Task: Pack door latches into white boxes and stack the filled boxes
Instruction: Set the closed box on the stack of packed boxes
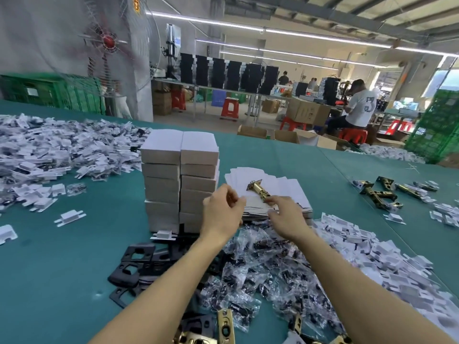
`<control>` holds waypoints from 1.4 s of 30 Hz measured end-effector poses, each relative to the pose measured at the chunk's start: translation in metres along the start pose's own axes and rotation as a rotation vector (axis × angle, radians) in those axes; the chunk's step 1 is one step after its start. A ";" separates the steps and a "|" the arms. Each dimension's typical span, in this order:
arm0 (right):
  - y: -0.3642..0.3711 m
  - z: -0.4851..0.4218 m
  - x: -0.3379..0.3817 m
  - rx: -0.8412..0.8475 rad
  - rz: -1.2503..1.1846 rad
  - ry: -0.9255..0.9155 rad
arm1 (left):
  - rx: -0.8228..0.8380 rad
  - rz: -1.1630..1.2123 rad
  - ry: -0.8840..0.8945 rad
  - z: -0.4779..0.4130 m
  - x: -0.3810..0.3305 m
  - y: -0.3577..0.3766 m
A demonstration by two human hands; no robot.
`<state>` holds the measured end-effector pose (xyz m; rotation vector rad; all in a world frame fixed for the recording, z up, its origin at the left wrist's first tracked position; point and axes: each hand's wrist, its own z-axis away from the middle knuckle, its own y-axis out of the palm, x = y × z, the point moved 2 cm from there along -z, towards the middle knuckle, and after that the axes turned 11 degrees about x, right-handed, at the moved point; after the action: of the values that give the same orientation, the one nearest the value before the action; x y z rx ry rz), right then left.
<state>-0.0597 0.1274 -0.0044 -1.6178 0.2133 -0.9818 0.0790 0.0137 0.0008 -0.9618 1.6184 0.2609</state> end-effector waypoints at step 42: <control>0.004 -0.045 0.003 -0.355 -0.077 0.052 | -0.086 -0.449 -0.074 -0.064 0.015 0.058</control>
<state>-0.0876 0.0917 -0.0079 -1.9348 0.3805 -1.0903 -0.0074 0.0032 -0.0126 -1.3350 1.2910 0.0559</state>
